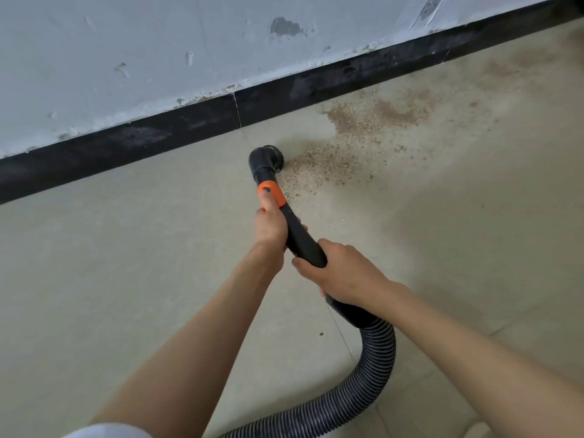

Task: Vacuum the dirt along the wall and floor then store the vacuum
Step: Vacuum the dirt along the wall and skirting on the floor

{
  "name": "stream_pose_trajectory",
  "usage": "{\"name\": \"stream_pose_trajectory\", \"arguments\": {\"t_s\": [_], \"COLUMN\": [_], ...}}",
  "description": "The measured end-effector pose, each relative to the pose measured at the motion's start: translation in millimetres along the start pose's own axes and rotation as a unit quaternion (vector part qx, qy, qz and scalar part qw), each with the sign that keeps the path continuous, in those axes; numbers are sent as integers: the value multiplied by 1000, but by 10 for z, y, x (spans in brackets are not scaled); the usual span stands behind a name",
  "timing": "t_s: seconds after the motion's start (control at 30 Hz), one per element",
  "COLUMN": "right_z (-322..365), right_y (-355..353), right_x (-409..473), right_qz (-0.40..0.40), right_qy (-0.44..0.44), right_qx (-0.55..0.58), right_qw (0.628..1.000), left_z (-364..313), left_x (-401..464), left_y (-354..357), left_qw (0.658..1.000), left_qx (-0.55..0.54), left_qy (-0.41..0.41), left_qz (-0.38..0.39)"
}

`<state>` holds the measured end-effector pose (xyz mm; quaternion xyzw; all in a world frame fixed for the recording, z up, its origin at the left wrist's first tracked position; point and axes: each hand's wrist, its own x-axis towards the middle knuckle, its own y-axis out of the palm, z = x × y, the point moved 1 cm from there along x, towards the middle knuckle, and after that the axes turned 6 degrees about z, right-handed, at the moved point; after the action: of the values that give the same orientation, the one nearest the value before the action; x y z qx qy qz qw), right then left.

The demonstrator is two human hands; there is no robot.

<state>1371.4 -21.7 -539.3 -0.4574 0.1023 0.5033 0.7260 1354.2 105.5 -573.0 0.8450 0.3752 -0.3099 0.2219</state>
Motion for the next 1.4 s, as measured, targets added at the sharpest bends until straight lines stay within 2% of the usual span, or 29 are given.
{"name": "stream_pose_trajectory", "arguments": {"t_s": [0.17, 0.63, 0.87, 1.03, 1.4], "right_z": [-106, -379, -578, -427, 218], "right_y": [-121, -499, -504, -443, 103], "right_x": [-19, 258, 251, 278, 242], "right_qz": [-28, -66, -93, -65, 44], "right_qy": [30, 41, 51, 23, -64], "right_qx": [43, 99, 130, 105, -18], "right_qw": [998, 992, 986, 992, 997], "left_z": [-46, -260, -161, -189, -108], "left_x": [98, 338, 429, 416, 8], "left_y": [271, 827, 1066, 818, -358], "left_qw": [997, 995, 989, 994, 995], "left_qx": [68, 86, 131, 105, -30], "left_qy": [-5, -10, 11, 6, 26], "left_qz": [28, 49, 64, 32, -86]}}
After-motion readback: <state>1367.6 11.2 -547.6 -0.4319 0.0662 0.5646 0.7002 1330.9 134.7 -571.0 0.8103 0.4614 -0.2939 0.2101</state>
